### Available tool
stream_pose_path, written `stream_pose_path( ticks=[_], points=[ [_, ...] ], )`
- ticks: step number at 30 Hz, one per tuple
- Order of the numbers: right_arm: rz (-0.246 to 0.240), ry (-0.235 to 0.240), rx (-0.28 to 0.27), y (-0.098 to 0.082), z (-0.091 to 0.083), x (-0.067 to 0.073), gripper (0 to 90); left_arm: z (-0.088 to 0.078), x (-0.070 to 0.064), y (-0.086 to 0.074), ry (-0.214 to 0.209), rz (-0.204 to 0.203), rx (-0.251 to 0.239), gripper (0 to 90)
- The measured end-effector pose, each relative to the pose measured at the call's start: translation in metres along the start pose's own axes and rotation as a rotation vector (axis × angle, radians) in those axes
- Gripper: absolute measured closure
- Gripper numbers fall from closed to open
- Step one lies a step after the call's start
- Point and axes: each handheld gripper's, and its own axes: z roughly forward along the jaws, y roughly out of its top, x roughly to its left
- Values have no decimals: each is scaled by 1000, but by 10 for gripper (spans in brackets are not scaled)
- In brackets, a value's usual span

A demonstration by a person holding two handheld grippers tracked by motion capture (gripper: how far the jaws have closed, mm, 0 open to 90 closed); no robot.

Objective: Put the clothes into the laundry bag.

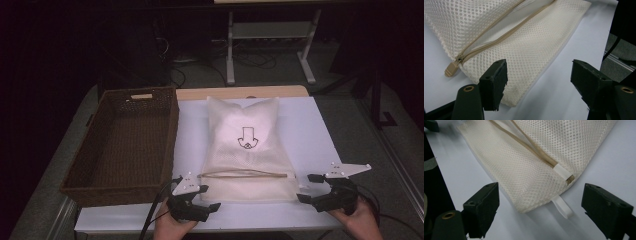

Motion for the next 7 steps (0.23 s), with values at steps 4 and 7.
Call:
stream_pose_path(
  ticks=[4,7],
  points=[
    [-1,-10,-1,-4,-1,2,141,-2,0,1,-1,4,-11,290],
    [13,-7,-14,-7,-2,4,141,-3,0,2,-8,3,-18,290]
  ],
)
